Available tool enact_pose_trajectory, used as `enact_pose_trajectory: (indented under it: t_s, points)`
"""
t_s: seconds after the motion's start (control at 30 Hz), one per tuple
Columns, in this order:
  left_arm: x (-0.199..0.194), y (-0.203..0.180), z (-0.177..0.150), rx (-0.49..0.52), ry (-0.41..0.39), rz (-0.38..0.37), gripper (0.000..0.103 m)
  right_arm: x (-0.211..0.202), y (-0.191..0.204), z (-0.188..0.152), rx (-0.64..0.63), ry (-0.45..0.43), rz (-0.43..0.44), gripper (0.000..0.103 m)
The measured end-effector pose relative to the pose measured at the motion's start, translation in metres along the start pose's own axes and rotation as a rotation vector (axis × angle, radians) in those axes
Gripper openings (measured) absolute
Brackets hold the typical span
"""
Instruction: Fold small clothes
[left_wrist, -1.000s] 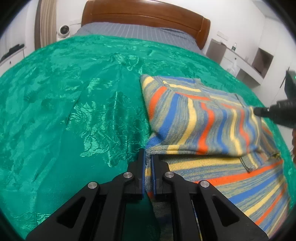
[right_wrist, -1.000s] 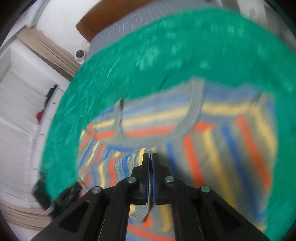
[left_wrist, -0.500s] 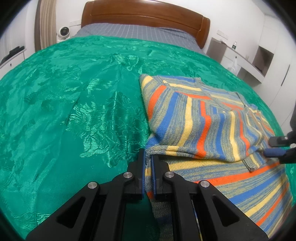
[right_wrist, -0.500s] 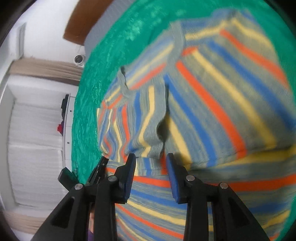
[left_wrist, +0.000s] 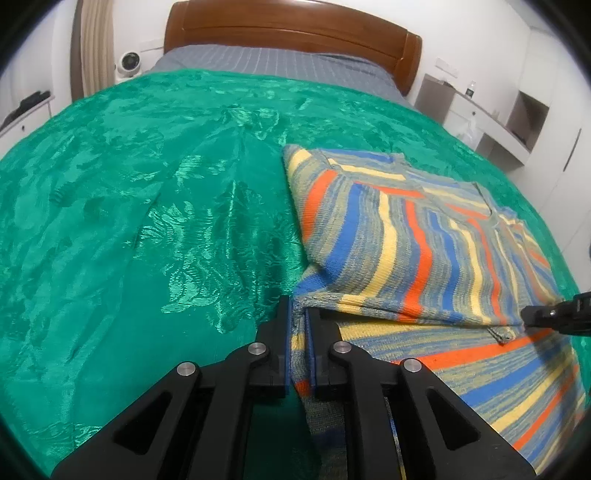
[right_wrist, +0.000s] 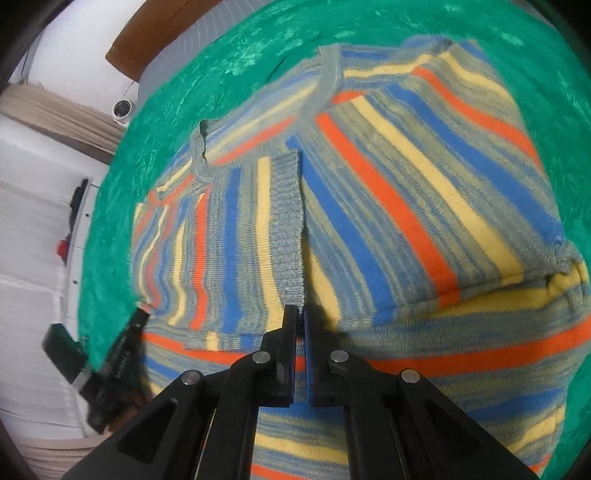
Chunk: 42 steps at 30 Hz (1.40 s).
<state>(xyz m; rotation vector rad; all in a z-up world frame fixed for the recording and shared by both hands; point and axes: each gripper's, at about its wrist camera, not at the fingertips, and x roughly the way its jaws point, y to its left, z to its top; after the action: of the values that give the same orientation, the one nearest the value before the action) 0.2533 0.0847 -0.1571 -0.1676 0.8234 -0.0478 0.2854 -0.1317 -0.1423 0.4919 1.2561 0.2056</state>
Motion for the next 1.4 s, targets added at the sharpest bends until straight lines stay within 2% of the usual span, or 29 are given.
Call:
enact_pose_trajectory:
  t_s: [0.07, 0.1, 0.13, 0.17, 0.2, 0.23, 0.27, 0.33, 0.4, 0.47, 0.5, 0.6, 0.67, 0.73, 0.77, 0.93, 1.4]
  points:
    - [-0.004, -0.001, 0.002, 0.002, 0.015, 0.005, 0.011, -0.014, 0.002, -0.001, -0.024, -0.027, -0.003, 0.006]
    - [-0.008, -0.001, 0.003, 0.000, 0.026, 0.010, 0.014, -0.021, 0.003, -0.003, -0.045, -0.049, -0.017, 0.017]
    - [-0.015, -0.001, 0.002, -0.001, 0.034, 0.014, 0.021, -0.036, 0.002, -0.008, -0.076, -0.088, -0.029, 0.023]
    - [-0.029, -0.001, -0.001, 0.000, 0.035, 0.028, 0.039, -0.053, -0.001, -0.014, -0.105, -0.137, -0.016, 0.036]
    - [-0.039, -0.001, -0.005, 0.004, 0.027, 0.031, 0.050, -0.066, -0.004, -0.020, -0.125, -0.177, -0.008, 0.050]
    - [-0.058, 0.000, -0.013, 0.016, 0.007, 0.031, 0.069, -0.084, -0.011, -0.029, -0.150, -0.230, -0.014, 0.055]
    - [-0.071, 0.001, -0.019, 0.024, -0.010, 0.031, 0.079, -0.100, -0.020, -0.039, -0.174, -0.278, -0.029, 0.063]
    - [-0.104, 0.008, -0.041, 0.038, -0.032, 0.036, 0.085, -0.130, -0.044, -0.061, -0.215, -0.373, -0.082, 0.068]
    - [-0.124, 0.019, -0.061, 0.031, -0.034, 0.058, 0.088, -0.152, -0.077, -0.085, -0.248, -0.464, -0.196, 0.073]
    - [-0.134, 0.036, -0.078, 0.002, -0.036, 0.103, 0.091, -0.159, -0.103, -0.101, -0.258, -0.512, -0.288, 0.077]
    - [-0.134, 0.043, -0.082, -0.014, -0.031, 0.121, 0.092, -0.162, -0.126, -0.111, -0.262, -0.530, -0.341, 0.077]
    - [-0.126, 0.068, -0.094, -0.083, -0.017, 0.175, 0.092, -0.163, -0.168, -0.118, -0.228, -0.525, -0.430, 0.077]
    - [-0.120, 0.080, -0.101, -0.098, -0.024, 0.216, 0.092, -0.161, -0.190, -0.122, -0.193, -0.530, -0.446, 0.077]
    - [-0.115, 0.085, -0.111, -0.092, -0.048, 0.227, 0.097, -0.154, -0.205, -0.127, -0.162, -0.529, -0.441, 0.077]
    - [-0.113, 0.085, -0.116, -0.084, -0.061, 0.228, 0.099, -0.149, -0.211, -0.128, -0.154, -0.528, -0.425, 0.082]
    - [-0.109, 0.084, -0.120, -0.045, -0.070, 0.251, 0.102, -0.134, -0.206, -0.129, -0.176, -0.549, -0.414, 0.094]
    - [-0.110, 0.082, -0.122, -0.039, -0.090, 0.259, 0.102, -0.126, -0.201, -0.135, -0.191, -0.553, -0.429, 0.097]
